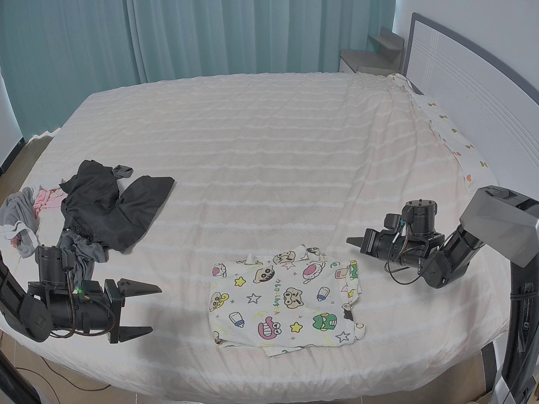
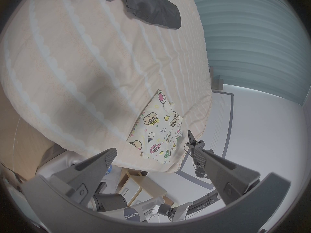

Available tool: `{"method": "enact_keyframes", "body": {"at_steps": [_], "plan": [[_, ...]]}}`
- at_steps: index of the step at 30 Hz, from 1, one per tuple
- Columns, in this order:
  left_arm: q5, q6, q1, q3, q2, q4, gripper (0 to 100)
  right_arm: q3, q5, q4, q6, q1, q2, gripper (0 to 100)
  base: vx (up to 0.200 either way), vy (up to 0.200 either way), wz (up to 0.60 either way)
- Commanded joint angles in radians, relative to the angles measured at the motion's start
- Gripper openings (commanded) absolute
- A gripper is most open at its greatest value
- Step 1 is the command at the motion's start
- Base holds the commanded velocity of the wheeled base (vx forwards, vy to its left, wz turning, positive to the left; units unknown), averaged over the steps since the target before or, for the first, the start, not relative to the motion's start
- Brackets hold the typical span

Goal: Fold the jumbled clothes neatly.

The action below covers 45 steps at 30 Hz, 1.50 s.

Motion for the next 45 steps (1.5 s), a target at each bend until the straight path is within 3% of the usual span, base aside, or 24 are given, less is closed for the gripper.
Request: {"method": "enact_keyframes", "body": {"at_steps": [1,5,11,12,20,26,34,38,45], "plan": [[0.0,0.0,0.0,0.0,0.0,0.0,100,-0.026,0.001,0.003,0.001,-0.002,0.024,0,0.0,0.0,0.0],[0.0,0.0,0.0,0.0,0.0,0.0,100,0.004,0.001,0.003,0.001,-0.007,0.01,0,0.0,0.0,0.0],[0.0,0.0,0.0,0.0,0.0,0.0,100,0.184,0.007,-0.007,-0.029,-0.004,-0.083,0,0.0,0.0,0.0],[0.0,0.001,0.0,0.0,0.0,0.0,100,0.21,0.007,-0.007,-0.038,-0.004,-0.099,100,0.0,0.0,0.0],[0.016,0.006,-0.026,-0.001,-0.005,0.0,100,0.382,0.027,-0.008,-0.075,-0.034,-0.166,100,0.0,0.0,0.0],[0.156,0.003,-0.131,0.0,0.001,0.0,100,0.405,0.042,-0.007,-0.09,-0.027,-0.154,100,0.0,0.0,0.0],[0.161,0.001,-0.149,0.009,0.005,0.0,100,0.409,0.034,-0.02,-0.095,0.028,-0.146,100,0.0,0.0,0.0],[0.159,0.003,-0.149,0.009,0.011,0.0,100,0.426,0.013,-0.154,-0.096,0.031,-0.207,100,0.0,0.0,0.0],[0.159,0.003,-0.149,0.009,0.015,0.0,100,0.446,0.002,-0.16,-0.096,0.102,-0.221,100,0.0,0.0,0.0]]}}
